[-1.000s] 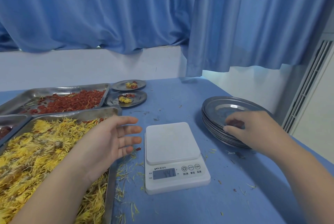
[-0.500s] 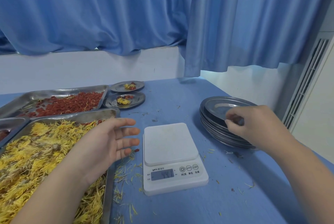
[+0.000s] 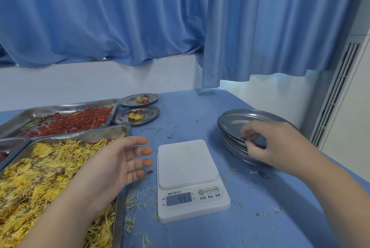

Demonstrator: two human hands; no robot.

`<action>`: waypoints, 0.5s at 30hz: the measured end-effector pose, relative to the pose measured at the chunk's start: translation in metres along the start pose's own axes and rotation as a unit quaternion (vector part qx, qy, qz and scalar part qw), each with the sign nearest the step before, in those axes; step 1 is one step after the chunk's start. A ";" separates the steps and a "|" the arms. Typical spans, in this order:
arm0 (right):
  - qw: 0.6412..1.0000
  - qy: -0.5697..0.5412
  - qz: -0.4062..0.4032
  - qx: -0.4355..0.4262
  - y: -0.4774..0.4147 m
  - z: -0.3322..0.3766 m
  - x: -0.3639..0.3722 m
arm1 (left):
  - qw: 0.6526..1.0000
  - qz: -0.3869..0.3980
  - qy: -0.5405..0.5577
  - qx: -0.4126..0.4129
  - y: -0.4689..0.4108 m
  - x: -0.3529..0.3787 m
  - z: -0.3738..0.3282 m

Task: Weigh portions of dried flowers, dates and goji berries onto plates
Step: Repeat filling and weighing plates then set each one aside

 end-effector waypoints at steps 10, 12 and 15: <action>0.994 0.089 0.033 0.049 -0.004 -0.008 0.010 | 1.000 -0.012 0.000 -0.002 0.001 0.002 0.000; 0.992 0.111 0.028 0.055 -0.006 -0.006 0.013 | 1.000 -0.013 -0.001 -0.003 0.000 0.002 -0.001; 0.991 0.115 0.012 0.070 -0.007 -0.007 0.016 | 1.000 -0.015 -0.002 -0.004 0.000 0.002 -0.001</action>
Point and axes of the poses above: each hand's wrist, its own y-axis away from the middle knuckle, its own x-axis out of the palm, z = x × y, the point moved 1 cm from there along -y, towards the middle knuckle, and after that the axes turned 4 degrees about z, right-handed, at the moved point
